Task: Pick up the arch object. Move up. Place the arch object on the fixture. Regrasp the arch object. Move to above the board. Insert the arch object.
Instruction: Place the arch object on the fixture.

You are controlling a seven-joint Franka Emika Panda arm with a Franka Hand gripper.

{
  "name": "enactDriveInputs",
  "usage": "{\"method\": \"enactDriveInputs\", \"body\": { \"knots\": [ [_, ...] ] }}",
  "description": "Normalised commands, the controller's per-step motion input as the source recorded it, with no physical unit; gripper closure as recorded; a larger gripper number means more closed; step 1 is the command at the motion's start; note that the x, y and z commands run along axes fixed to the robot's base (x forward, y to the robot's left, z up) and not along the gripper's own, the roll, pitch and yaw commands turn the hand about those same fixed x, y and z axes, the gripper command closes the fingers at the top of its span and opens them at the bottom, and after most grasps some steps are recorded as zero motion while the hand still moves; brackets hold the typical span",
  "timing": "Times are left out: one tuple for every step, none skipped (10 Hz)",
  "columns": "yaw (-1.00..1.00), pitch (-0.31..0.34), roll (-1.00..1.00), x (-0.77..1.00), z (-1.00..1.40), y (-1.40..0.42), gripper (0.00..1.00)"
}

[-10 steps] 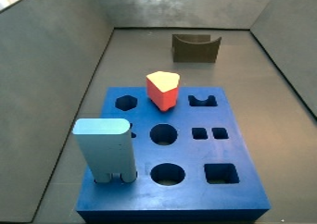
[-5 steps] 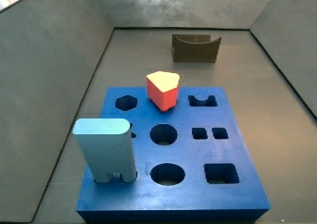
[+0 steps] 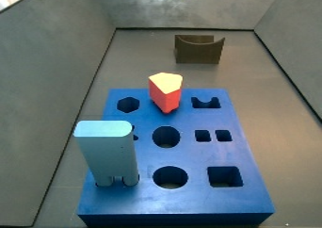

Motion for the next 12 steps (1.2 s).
{"method": "enactDriveInputs", "body": {
  "knots": [
    [0.00,0.060,-1.00,0.73,0.01,0.01,1.00],
    [-0.01,0.076,-1.00,0.65,0.01,0.03,1.00],
    [-0.02,0.090,-1.00,0.57,-0.01,0.04,1.00],
    [-0.04,0.107,-1.00,0.47,-0.01,0.04,1.00],
    [-0.06,0.119,-1.00,0.39,-0.01,0.04,1.00],
    [-0.07,0.128,-1.00,0.34,-0.01,0.05,1.00],
    [-0.10,0.121,-0.85,0.24,-0.02,0.05,1.00],
    [-0.11,0.104,-0.64,0.14,-0.02,0.05,1.00],
    [-0.11,0.084,-0.48,0.08,-0.01,0.05,1.00],
    [-0.12,0.063,-0.37,0.06,-0.01,0.05,1.00],
    [-0.11,0.035,-0.22,0.06,-0.01,0.03,1.00],
    [0.06,0.131,-1.00,0.13,-1.00,0.13,1.00]
  ]
}}
